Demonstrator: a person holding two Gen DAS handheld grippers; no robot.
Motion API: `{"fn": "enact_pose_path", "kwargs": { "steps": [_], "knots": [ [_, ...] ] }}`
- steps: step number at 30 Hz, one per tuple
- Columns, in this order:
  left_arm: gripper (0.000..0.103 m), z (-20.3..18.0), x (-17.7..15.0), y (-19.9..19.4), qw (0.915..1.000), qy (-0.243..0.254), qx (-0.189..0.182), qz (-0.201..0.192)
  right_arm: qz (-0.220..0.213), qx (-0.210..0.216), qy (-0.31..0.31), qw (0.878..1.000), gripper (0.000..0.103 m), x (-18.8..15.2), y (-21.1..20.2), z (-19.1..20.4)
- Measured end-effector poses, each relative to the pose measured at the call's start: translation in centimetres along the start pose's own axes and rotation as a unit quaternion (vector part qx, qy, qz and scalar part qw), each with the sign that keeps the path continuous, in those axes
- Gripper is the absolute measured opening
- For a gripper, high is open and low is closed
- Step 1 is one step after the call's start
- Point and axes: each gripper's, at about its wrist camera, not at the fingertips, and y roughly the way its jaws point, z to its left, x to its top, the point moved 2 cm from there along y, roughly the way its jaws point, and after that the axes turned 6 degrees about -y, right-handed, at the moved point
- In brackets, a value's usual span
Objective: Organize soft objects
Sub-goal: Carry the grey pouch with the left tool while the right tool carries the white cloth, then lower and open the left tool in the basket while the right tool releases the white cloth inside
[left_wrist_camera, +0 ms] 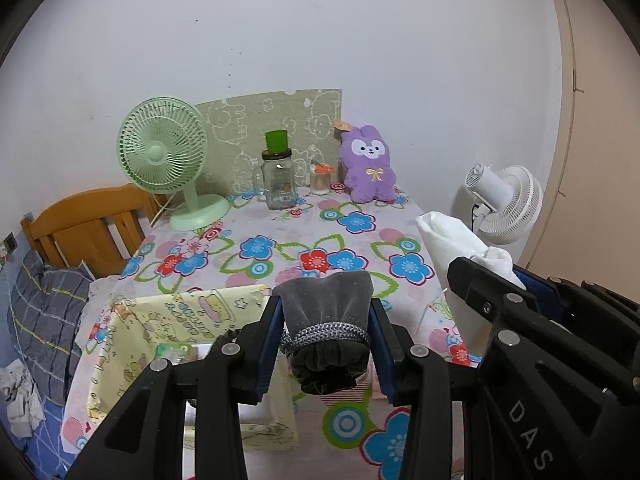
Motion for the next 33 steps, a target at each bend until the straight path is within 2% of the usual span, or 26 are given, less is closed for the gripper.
{"fn": "enact_pose_path", "kwargs": {
  "steps": [16, 33],
  "knots": [
    [0.043, 5.7, 0.2, -0.4, 0.9996, -0.013, 0.026, -0.002, 0.003, 0.044, -0.025, 0.999, 0.018, 1.1, 1.5, 5.9],
    [0.045, 11.0, -0.5, 0.4, 0.9985, -0.028, 0.045, 0.014, 0.012, 0.086, -0.057, 0.995, 0.018, 1.3, 3.9, 11.1]
  ]
}}
